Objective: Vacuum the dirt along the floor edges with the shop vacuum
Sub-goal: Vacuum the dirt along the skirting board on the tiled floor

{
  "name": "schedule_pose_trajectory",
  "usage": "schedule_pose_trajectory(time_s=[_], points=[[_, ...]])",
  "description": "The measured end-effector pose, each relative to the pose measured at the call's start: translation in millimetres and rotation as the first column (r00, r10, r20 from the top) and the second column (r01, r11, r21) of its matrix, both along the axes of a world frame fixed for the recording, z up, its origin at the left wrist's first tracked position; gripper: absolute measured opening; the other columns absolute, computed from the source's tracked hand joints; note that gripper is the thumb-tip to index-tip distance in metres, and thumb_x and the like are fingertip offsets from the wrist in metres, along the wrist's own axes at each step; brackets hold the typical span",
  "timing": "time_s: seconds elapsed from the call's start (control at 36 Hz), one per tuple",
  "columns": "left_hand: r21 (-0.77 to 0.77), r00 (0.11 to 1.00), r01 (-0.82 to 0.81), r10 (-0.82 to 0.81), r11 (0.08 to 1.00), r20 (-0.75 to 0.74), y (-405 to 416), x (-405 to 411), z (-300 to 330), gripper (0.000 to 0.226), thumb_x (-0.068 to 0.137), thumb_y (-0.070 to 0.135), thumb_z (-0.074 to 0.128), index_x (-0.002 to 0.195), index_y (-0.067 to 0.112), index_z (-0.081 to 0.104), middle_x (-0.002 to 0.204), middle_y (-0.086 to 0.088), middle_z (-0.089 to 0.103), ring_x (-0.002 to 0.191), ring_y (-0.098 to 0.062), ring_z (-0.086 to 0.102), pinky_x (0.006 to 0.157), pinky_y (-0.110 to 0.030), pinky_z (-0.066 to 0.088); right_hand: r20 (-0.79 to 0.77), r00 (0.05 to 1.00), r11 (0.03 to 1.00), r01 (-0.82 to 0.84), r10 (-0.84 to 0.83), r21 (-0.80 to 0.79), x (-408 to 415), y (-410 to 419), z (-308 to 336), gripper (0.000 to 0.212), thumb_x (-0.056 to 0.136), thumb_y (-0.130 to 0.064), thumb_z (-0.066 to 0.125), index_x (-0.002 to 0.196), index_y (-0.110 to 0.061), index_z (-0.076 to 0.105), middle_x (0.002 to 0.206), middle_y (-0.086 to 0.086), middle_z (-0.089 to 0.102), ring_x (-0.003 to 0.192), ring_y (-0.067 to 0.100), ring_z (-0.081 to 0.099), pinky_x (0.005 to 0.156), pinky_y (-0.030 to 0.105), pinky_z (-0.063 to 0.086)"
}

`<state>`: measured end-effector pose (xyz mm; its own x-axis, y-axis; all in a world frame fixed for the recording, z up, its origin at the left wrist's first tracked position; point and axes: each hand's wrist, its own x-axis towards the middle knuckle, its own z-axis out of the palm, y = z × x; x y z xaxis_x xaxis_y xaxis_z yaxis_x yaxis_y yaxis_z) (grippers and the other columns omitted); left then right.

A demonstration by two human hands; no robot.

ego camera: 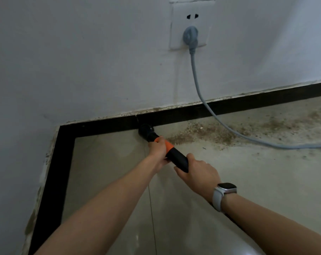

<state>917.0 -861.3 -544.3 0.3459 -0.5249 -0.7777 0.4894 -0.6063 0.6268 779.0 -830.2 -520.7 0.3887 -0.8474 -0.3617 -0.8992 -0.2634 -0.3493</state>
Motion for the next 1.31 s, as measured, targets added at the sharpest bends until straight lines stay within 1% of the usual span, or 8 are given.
schedule_pose_trajectory(time_s=[0.14,0.31,0.5,0.78,0.89,1.06,1.22,1.31], points=[[-0.012,0.995,0.098,-0.098,0.995,-0.025,-11,-36,6,0.038,0.104,0.032,0.035,0.135,0.011,0.03,0.099,-0.007,0.051,0.089,-0.023,0.053,0.075,-0.043,0.047,-0.019,0.995,0.995,0.1,-0.1,0.002,-29,2,-3,0.033,0.094,-0.054,0.046,0.099,-0.023,0.037,0.072,-0.005,0.047,0.062,0.021,0.049,0.049,0.029,0.036],[-0.023,0.994,0.107,-0.107,0.994,-0.02,-29,-64,8,0.034,0.105,0.029,0.033,0.134,0.012,0.032,0.092,-0.005,0.051,0.097,-0.025,0.05,0.079,-0.045,0.047,-0.023,0.989,0.989,0.148,-0.148,0.014,-55,-12,-1,0.032,0.094,-0.055,0.046,0.096,-0.025,0.034,0.069,-0.007,0.045,0.062,0.021,0.051,0.051,0.03,0.036],[-0.03,0.992,0.127,-0.127,0.991,0.018,-36,-74,-2,0.043,0.104,0.029,0.034,0.142,0.01,0.025,0.111,-0.01,0.043,0.099,-0.027,0.048,0.077,-0.044,0.048,-0.027,0.982,0.982,0.188,-0.188,0.007,-62,-9,-2,0.034,0.094,-0.055,0.046,0.095,-0.024,0.032,0.073,-0.005,0.047,0.063,0.023,0.048,0.052,0.031,0.033],[-0.052,0.944,0.329,-0.328,0.943,0.022,-55,-112,-1,0.044,0.104,0.033,0.034,0.14,0.01,0.025,0.134,-0.013,0.045,0.11,-0.028,0.052,0.074,-0.041,0.049,-0.026,0.944,0.945,0.327,-0.328,-0.016,-94,-11,-4,0.033,0.095,-0.053,0.046,0.095,-0.023,0.032,0.068,-0.007,0.044,0.059,0.021,0.045,0.045,0.029,0.027],[-0.061,0.923,0.384,-0.382,0.921,0.039,-61,-123,0,0.048,0.104,0.033,0.034,0.143,0.009,0.022,0.122,-0.009,0.047,0.106,-0.026,0.052,0.075,-0.042,0.05,-0.015,0.924,0.924,0.382,-0.382,-0.01,-98,-10,-5,0.033,0.095,-0.052,0.045,0.094,-0.022,0.032,0.065,-0.008,0.041,0.056,0.02,0.043,0.044,0.028,0.026],[-0.085,0.896,0.444,-0.445,0.892,0.015,-67,-132,4,0.046,0.103,0.035,0.035,0.14,0.009,0.026,0.135,-0.012,0.044,0.118,-0.03,0.052,0.073,-0.042,0.05,-0.026,0.903,0.903,0.429,-0.429,-0.017,-103,-12,-3,0.033,0.096,-0.051,0.044,0.094,-0.021,0.031,0.073,-0.003,0.048,0.065,0.025,0.049,0.055,0.032,0.036],[-0.08,0.905,0.425,-0.42,0.902,0.07,-62,-137,9,0.051,0.104,0.035,0.033,0.146,0.011,0.019,0.126,-0.01,0.049,0.108,-0.026,0.054,0.075,-0.04,0.05,-0.011,0.911,0.911,0.412,-0.413,-0.025,-107,-9,0,0.033,0.095,-0.051,0.044,0.094,-0.021,0.031,0.073,-0.002,0.049,0.066,0.026,0.048,0.056,0.032,0.033],[-0.068,0.914,0.39,-0.376,0.919,0.152,-45,-126,9,0.052,0.103,0.035,0.032,0.146,0.011,0.018,0.107,-0.006,0.051,0.1,-0.025,0.054,0.08,-0.041,0.052,0.02,0.931,0.932,0.363,-0.363,0.0,-104,0,0,0.034,0.094,-0.053,0.046,0.094,-0.021,0.033,0.07,-0.004,0.048,0.063,0.025,0.049,0.054,0.032,0.032]])
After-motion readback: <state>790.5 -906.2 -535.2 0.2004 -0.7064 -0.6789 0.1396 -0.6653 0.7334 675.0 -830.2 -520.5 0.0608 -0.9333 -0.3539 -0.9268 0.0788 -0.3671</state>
